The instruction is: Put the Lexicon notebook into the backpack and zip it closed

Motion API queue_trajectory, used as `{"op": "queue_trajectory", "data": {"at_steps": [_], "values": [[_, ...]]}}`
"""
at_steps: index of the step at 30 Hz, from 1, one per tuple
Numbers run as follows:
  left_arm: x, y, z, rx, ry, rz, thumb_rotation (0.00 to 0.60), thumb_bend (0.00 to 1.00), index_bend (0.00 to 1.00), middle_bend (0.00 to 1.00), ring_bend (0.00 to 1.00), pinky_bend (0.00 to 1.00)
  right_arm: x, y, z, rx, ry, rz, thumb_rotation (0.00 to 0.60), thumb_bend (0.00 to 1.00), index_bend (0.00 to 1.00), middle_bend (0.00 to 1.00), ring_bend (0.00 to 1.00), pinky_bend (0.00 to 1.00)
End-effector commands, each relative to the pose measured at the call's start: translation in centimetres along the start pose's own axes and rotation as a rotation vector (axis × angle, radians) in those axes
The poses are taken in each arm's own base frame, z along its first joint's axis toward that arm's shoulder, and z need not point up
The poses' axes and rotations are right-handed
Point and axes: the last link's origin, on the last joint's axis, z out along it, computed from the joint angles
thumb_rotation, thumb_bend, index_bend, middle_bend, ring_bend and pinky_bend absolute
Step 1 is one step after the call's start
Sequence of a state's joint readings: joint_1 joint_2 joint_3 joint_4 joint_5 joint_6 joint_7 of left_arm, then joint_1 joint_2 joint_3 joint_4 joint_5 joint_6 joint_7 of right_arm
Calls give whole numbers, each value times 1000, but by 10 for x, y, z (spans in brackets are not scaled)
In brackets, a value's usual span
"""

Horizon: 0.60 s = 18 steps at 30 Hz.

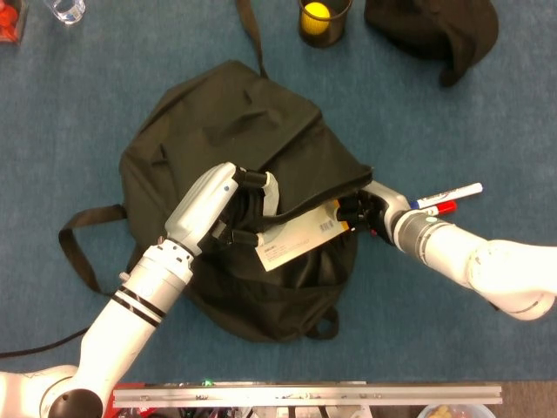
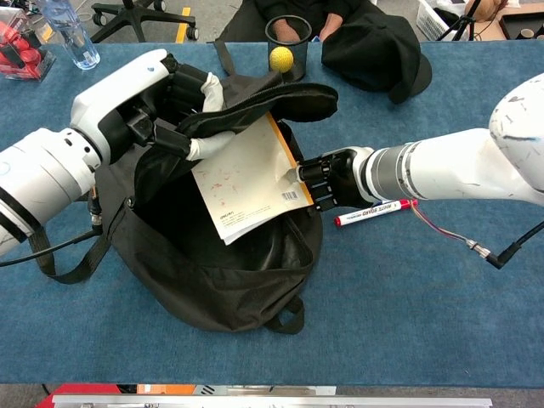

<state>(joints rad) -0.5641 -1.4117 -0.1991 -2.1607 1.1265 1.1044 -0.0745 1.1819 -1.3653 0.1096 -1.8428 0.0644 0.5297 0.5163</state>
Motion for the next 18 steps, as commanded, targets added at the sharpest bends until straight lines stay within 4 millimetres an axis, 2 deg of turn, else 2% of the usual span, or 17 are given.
{"op": "queue_trajectory", "data": {"at_steps": [1,10,14,18], "values": [[-1,-1,0,4,-4,5,600,341,724,656,644,789,-2,2,-2,0,-8,-9,600,390,960,667,554,699],[-4,-2,2,7,-16,-5,600,341,722,656,644,789,-3,5,-10,13,-35,-15,600,390,884,595,492,655],[-5,-1,1,4,-17,-4,600,341,722,656,644,789,-4,3,-11,35,-56,-12,600,389,801,528,434,612],[-5,-1,1,5,-18,-3,600,341,722,656,643,789,-3,2,-13,51,-76,2,600,388,678,451,373,577]]}}
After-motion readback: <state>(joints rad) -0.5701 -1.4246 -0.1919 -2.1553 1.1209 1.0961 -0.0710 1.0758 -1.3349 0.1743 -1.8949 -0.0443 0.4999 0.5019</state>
